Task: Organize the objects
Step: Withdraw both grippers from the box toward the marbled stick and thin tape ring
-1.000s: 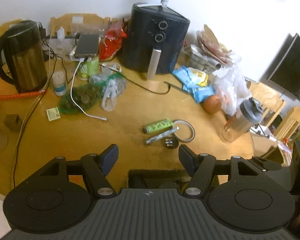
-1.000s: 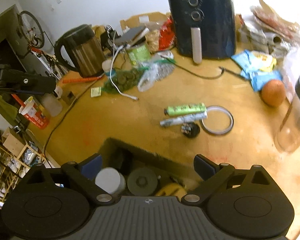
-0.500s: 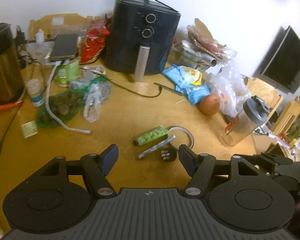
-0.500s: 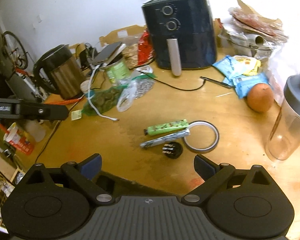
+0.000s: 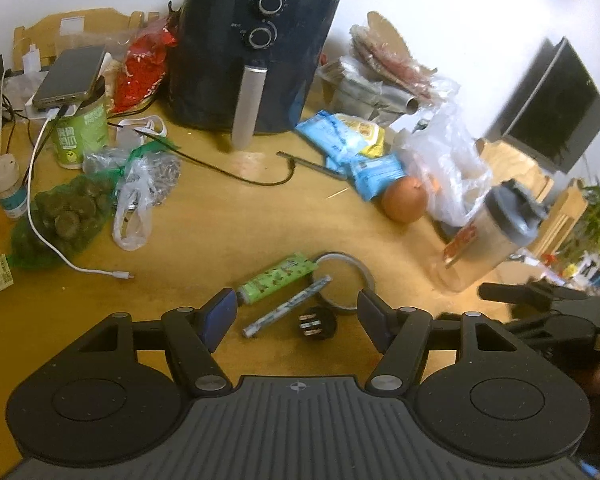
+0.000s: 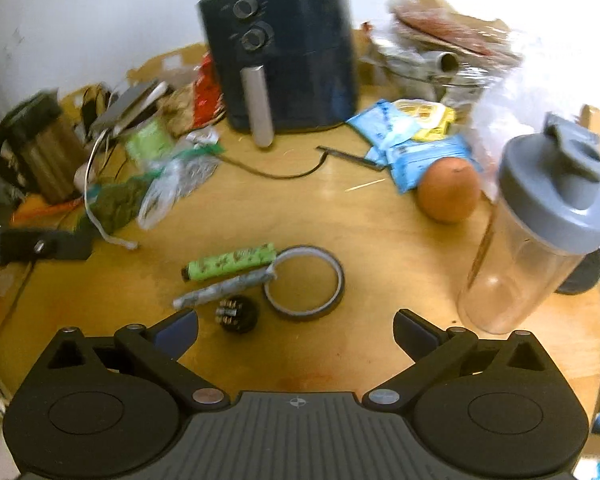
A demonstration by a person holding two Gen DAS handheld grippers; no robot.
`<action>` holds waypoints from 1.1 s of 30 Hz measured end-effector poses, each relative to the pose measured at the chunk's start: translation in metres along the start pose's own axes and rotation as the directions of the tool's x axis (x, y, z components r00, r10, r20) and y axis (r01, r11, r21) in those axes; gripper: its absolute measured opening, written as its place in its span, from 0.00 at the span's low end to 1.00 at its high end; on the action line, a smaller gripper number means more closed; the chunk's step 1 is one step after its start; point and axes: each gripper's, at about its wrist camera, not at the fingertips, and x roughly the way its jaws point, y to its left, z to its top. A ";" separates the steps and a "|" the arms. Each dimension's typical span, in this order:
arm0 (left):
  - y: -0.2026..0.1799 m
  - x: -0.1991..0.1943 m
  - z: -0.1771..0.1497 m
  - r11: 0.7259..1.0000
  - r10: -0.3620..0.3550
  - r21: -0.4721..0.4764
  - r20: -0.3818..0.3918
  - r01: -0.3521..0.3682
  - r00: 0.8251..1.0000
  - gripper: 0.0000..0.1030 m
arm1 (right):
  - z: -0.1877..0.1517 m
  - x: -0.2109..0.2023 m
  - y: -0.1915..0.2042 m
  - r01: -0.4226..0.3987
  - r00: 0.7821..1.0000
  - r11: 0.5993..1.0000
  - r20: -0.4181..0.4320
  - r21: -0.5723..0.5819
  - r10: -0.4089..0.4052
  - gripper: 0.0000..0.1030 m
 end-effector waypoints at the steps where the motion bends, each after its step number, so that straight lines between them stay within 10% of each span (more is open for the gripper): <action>1: -0.001 -0.005 0.002 1.000 0.002 -0.005 -0.003 -0.002 1.000 0.64 | 0.002 -0.003 -0.001 -0.006 1.000 1.000 0.000 0.010 0.006 1.00; 10: -0.019 -0.031 0.037 0.999 0.042 0.021 -0.001 -0.042 0.999 0.64 | 0.014 -0.007 0.003 0.002 1.000 1.000 -0.026 -0.006 -0.003 1.00; 33: -0.003 0.066 0.014 0.970 0.006 0.239 -0.203 0.044 0.979 0.61 | 0.000 0.020 0.004 0.053 0.994 0.992 -0.104 0.117 -0.041 1.00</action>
